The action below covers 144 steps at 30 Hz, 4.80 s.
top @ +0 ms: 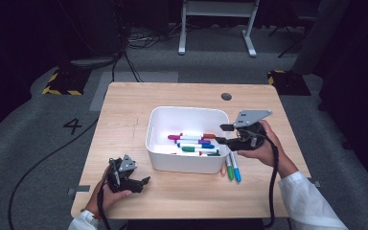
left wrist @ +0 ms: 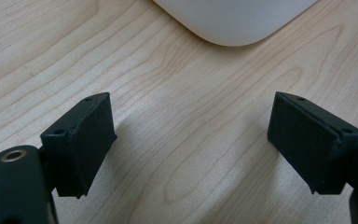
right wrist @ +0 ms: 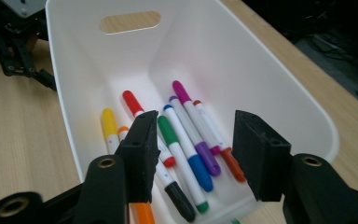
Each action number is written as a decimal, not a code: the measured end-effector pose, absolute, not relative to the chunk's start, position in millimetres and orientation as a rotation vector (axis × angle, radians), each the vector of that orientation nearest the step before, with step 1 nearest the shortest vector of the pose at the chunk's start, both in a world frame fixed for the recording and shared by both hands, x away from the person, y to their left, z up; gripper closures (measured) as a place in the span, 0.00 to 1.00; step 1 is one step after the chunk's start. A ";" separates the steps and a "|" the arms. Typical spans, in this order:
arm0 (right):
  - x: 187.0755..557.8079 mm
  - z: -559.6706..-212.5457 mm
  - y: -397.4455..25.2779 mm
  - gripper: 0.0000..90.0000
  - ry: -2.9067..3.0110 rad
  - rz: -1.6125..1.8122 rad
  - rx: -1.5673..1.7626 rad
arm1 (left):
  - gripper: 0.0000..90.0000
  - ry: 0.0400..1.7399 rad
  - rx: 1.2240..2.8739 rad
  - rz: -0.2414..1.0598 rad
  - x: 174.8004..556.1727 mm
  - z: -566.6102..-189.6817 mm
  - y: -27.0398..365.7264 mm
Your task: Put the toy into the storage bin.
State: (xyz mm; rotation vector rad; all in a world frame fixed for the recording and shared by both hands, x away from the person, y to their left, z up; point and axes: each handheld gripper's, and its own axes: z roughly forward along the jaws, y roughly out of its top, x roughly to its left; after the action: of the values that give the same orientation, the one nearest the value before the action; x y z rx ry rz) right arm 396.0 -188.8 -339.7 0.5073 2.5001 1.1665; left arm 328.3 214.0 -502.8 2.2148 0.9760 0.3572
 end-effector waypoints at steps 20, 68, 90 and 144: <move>353.7 -422.7 -260.6 0.38 2.421 1.087 0.785 | 0.17 0.978 2.215 0.357 328.1 -502.7 213.9; 374.6 -494.7 -303.6 0.82 2.348 1.007 1.129 | 0.16 0.973 2.216 0.348 328.3 -503.0 214.0; 377.3 -461.1 -321.5 0.84 2.220 1.172 1.049 | 0.16 0.967 2.220 0.341 329.6 -502.8 214.2; 421.5 -375.2 -132.4 0.84 2.743 1.027 0.264 | 0.16 0.971 2.220 0.349 329.1 -502.7 214.0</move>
State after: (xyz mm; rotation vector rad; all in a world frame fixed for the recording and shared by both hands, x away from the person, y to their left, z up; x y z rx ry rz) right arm 421.5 -132.4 -375.2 0.2643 2.7425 1.0266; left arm 329.1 214.0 -502.7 2.2196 0.9707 0.3485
